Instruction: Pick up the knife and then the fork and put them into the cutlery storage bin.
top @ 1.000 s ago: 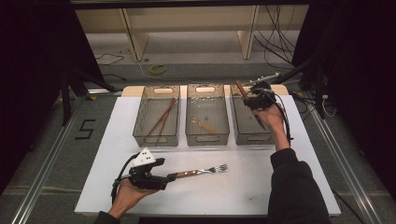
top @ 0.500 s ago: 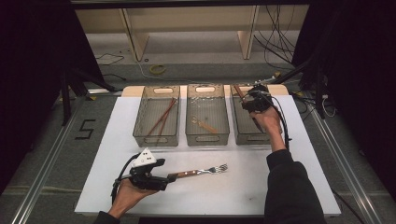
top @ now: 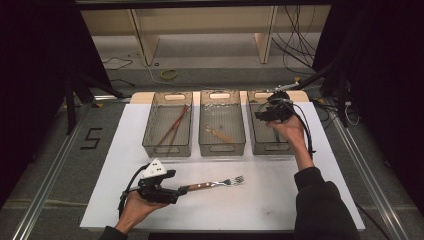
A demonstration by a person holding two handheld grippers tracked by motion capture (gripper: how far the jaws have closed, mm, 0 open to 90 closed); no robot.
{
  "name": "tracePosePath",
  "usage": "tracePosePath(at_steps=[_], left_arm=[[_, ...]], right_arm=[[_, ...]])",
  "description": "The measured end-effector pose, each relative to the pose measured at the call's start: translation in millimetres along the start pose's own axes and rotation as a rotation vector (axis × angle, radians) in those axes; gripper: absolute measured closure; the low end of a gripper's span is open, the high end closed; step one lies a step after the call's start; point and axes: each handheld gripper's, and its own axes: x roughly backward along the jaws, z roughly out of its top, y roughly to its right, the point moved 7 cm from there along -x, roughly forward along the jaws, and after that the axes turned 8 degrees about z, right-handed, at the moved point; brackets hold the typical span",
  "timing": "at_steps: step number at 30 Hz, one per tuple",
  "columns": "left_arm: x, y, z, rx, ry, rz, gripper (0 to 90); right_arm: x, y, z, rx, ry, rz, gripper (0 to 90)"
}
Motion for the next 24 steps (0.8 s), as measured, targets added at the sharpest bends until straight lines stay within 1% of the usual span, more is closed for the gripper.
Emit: tracePosePath(at_steps=[3, 6, 8, 10, 14, 18, 21, 24], left_arm=[[-0.2, -0.4, 0.0, -0.006, -0.006, -0.001, 20.8], [-1.1, -0.3, 0.5, -0.002, -0.013, -0.004, 20.5], [-0.8, 0.4, 0.9, -0.014, -0.021, -0.010, 20.5], [-1.4, 1.1, 1.9, -0.024, -0.032, -0.015, 20.5], [-4.5, 2.3, 3.1, -0.039, -0.060, -0.023, 20.5], [-6.9, 4.3, 4.4, -0.058, -0.087, -0.029, 20.6], [-10.3, 6.2, 7.5, -0.074, -0.097, -0.028, 20.9], [-14.5, 8.0, 10.4, -0.097, -0.121, -0.034, 21.4]], right_arm=[[10.4, -9.3, -2.7, 0.032, 0.023, 0.022, 41.9], [21.3, -20.0, -9.2, 0.061, 0.037, 0.062, 40.6], [28.1, -26.7, -14.3, 0.081, 0.045, 0.078, 40.1], [34.6, -33.2, -20.4, 0.104, 0.047, 0.082, 39.1], [45.8, -48.8, -31.6, 0.136, 0.069, 0.116, 37.9], [52.3, -62.6, -44.0, 0.158, 0.081, 0.153, 37.0], [55.9, -70.7, -53.0, 0.159, 0.087, 0.180, 36.4], [58.1, -76.5, -61.5, 0.167, 0.084, 0.197, 35.6]])
